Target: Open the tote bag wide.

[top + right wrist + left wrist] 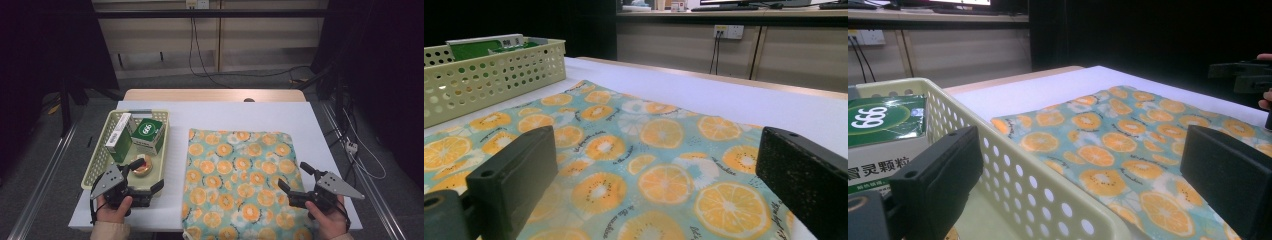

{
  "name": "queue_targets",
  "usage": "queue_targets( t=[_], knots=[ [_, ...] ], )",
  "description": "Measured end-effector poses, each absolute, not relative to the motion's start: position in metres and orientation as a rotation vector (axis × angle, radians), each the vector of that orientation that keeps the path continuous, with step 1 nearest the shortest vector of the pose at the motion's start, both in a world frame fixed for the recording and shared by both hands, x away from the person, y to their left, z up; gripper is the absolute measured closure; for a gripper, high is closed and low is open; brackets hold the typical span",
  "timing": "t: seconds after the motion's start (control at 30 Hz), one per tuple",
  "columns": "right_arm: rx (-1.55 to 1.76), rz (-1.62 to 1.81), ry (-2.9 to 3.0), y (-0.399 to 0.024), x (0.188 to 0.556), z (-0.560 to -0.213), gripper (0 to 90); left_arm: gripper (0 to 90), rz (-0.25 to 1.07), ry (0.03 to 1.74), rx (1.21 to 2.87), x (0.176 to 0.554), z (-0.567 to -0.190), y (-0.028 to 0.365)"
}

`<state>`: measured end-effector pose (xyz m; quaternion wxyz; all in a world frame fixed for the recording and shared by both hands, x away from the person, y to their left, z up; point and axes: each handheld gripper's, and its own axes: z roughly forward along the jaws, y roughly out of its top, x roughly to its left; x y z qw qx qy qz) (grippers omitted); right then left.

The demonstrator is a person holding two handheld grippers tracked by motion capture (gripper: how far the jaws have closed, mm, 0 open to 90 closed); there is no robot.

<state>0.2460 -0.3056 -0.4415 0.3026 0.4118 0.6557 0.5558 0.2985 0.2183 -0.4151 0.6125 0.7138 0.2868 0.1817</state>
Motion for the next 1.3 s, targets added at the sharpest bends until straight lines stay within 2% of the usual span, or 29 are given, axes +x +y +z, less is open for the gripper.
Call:
queue_targets(
  t=[0.63, 0.8, 1.03, 1.3],
  knots=[
    [1.169, 1.327, 1.906, -0.294, 0.263, -0.429, 3.3, 3.1, 0.422, 0.654, 1.662, 0.299, -0.414, 0.213],
    [1.163, 1.319, 2.008, -0.28, 0.275, -0.426, 7.6, 3.1, 0.417, 0.652, 1.656, 0.299, -0.413, 0.212],
    [1.061, 1.246, 2.215, -0.247, 0.291, -0.435, 19.5, 3.1, 0.424, 0.644, 1.664, 0.299, -0.413, 0.211],
    [1.009, 1.192, 2.353, -0.215, 0.306, -0.449, 19.8, 3.1, 0.422, 0.636, 1.667, 0.299, -0.413, 0.21]
  ],
)
